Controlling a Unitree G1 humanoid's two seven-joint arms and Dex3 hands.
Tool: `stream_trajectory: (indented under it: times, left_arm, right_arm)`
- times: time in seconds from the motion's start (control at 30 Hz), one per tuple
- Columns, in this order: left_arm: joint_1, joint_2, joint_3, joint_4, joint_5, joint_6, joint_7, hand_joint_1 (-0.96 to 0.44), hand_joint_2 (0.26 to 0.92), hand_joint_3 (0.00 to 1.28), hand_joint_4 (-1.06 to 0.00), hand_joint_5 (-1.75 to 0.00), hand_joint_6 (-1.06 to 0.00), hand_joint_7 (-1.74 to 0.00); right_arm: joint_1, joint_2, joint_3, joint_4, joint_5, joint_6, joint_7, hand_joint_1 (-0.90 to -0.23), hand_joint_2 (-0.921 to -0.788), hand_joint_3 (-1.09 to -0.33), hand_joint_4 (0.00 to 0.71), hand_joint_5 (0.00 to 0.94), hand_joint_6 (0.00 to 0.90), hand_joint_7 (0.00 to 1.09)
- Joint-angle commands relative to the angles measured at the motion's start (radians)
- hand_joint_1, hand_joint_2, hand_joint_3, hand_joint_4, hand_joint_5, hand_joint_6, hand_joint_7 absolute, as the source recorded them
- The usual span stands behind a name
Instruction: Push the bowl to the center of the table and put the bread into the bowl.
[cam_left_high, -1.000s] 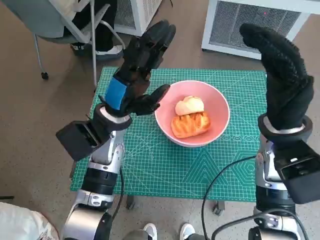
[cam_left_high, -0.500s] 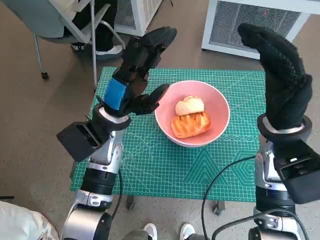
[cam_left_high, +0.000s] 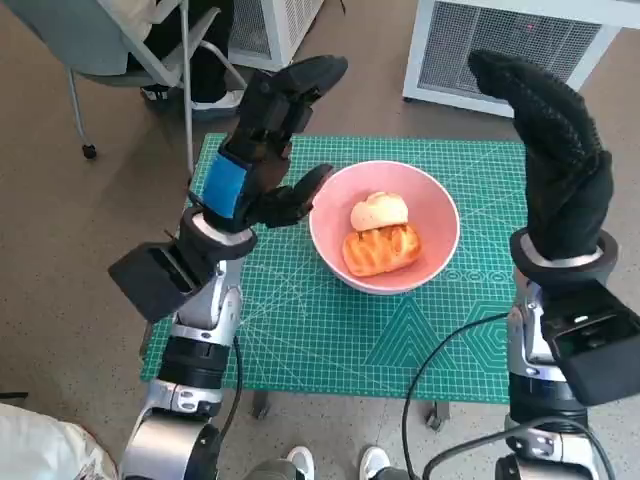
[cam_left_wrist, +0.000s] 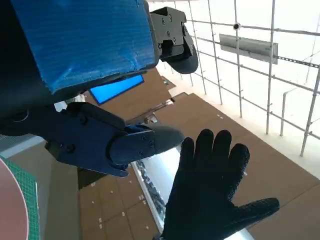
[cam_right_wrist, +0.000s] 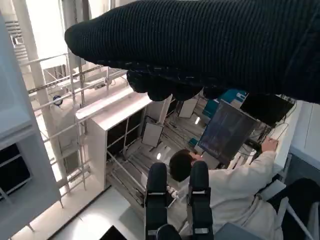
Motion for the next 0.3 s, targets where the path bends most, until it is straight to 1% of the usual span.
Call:
stream_trajectory:
  times: [0.03, 0.3]
  left_arm:
    - [0.021, 0.008, 0.005, -0.019, -0.002, -0.003, 0.001, -0.48, 0.921, 0.5, 0.0, -0.54, 0.0, -0.81]
    - [0.028, 0.008, 0.009, -0.028, -0.032, 0.011, -0.019, -0.46, 0.921, 0.5, 0.0, -0.54, 0.0, -0.81]
  right_arm:
    - [0.021, 0.004, 0.002, 0.011, -0.012, 0.011, -0.007, -0.577, -0.921, -0.708, 0.282, 0.002, 0.027, 0.66]
    - [0.022, 0.008, 0.004, 0.019, -0.025, 0.013, -0.014, -0.571, -0.921, -0.709, 0.282, 0.002, 0.028, 0.67]
